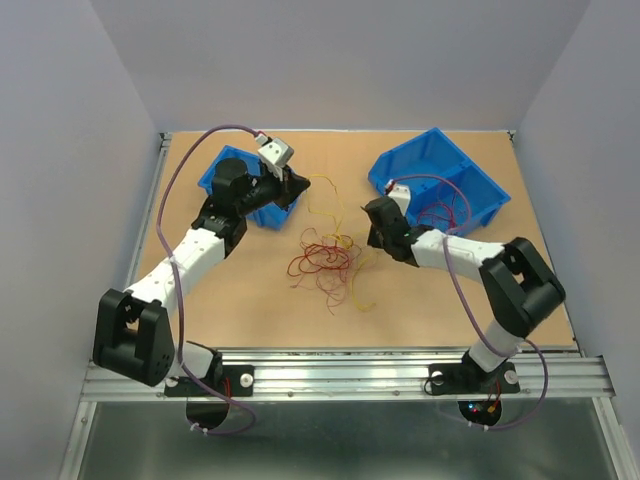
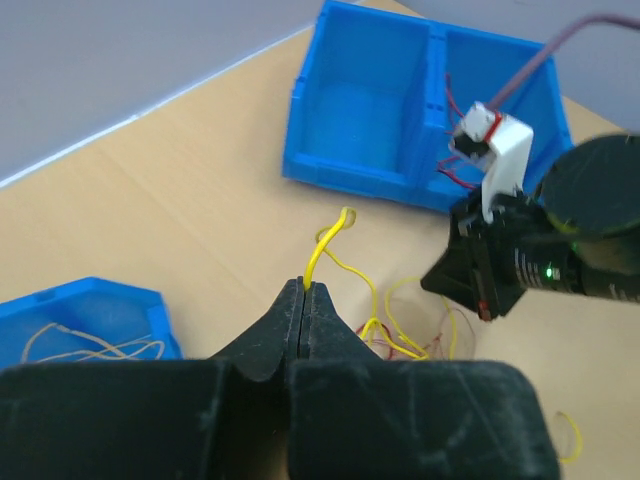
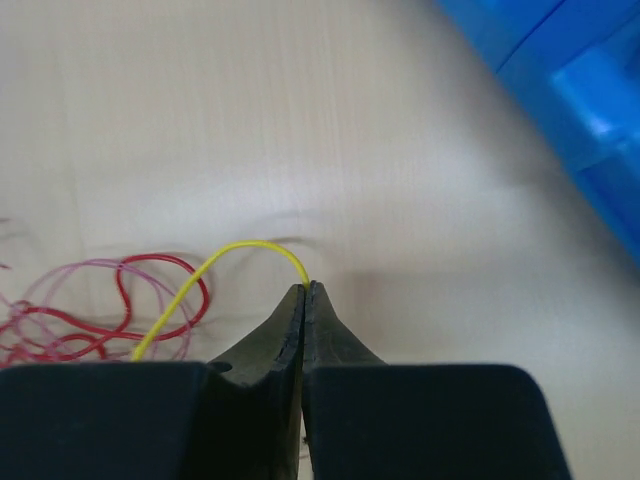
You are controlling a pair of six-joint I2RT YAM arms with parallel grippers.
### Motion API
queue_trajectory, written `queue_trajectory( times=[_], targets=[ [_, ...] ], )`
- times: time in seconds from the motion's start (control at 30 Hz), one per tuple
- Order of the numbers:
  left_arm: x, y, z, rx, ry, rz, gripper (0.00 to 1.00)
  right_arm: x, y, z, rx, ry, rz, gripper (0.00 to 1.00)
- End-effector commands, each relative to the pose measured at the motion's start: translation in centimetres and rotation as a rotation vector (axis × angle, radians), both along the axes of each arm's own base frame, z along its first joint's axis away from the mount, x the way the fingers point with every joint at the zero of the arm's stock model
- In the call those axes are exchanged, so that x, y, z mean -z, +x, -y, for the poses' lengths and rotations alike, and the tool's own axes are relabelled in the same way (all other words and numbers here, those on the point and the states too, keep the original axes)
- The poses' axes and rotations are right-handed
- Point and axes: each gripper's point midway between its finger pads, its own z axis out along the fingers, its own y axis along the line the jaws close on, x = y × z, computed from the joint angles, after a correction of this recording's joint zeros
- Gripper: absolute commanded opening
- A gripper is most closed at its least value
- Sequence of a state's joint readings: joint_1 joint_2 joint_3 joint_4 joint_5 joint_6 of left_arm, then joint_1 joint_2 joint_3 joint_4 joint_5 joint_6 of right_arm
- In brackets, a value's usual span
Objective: Untangle the cables
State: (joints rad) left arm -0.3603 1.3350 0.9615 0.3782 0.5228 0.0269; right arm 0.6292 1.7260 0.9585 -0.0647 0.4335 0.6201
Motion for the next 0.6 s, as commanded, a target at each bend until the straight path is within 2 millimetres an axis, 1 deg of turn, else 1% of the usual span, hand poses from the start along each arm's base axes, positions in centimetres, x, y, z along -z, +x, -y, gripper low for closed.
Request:
queue_trajectory(
  times=[0.0,0.07,0.1,0.17,0.2,0.27,0.3,0.33,0.37,0.4,0.43,0.47,0.5,0.53,0.57],
  targets=[
    [-2.2,-2.7,3.2,0.231,-0.033,0.075,0.0,-8.8,0.9,1.8,0.056,0.011,0.229,0.01],
    [-2.0,-3.4,4.0,0.275,-0.025,0.075,0.0,-10.5,0.4,2.6,0.057,0.005,0.271,0.01],
    [-2.1,-4.4,5.0,0.328,-0.02,0.085,0.0,-12.9,0.0,3.0,0.062,0.033,0.322,0.01],
    [-1.9,-5.6,6.0,0.38,-0.007,0.095,0.0,-14.9,-0.6,3.3,0.044,0.053,0.364,0.0],
    [-1.7,-6.9,7.0,0.432,0.011,0.114,0.0,-16.3,-1.2,3.3,0.015,0.082,0.396,0.01],
    [-1.7,-8.4,8.1,0.482,0.023,0.136,0.0,-18.5,-1.7,2.5,-0.042,0.146,0.467,0.01],
    [-1.6,-9.1,8.4,0.504,0.029,0.146,0.0,-19.2,-2.7,1.7,-0.115,0.195,0.491,0.01],
    [-1.5,-10.0,9.2,0.532,0.034,0.159,0.0,-19.5,-3.2,1.2,-0.152,0.22,0.51,0.01],
    [-1.5,-10.4,9.4,0.544,0.036,0.162,0.0,-20.5,-3.3,0.7,-0.191,0.251,0.553,0.0],
    [-1.5,-10.7,9.7,0.554,0.035,0.162,0.0,-21.0,-4.0,-0.3,-0.26,0.285,0.567,0.01],
    [-1.4,-10.9,9.9,0.562,0.035,0.161,0.0,-21.2,-4.6,-0.7,-0.297,0.299,0.582,0.01],
    [-1.5,-10.9,9.9,0.563,0.031,0.155,0.0,-22.1,-4.8,-1.2,-0.33,0.321,0.615,0.01],
    [-1.3,-10.8,10.0,0.565,0.032,0.148,0.0,-22.3,-5.0,-1.5,-0.354,0.333,0.628,0.01],
    [-1.2,-10.9,10.1,0.569,0.031,0.146,0.0,-22.1,-5.6,-2.3,-0.41,0.353,0.626,0.01],
    [-1.2,-11.1,10.2,0.588,0.03,0.147,0.0,-22.7,-5.9,-2.8,-0.442,0.371,0.653,0.01]
  ],
)
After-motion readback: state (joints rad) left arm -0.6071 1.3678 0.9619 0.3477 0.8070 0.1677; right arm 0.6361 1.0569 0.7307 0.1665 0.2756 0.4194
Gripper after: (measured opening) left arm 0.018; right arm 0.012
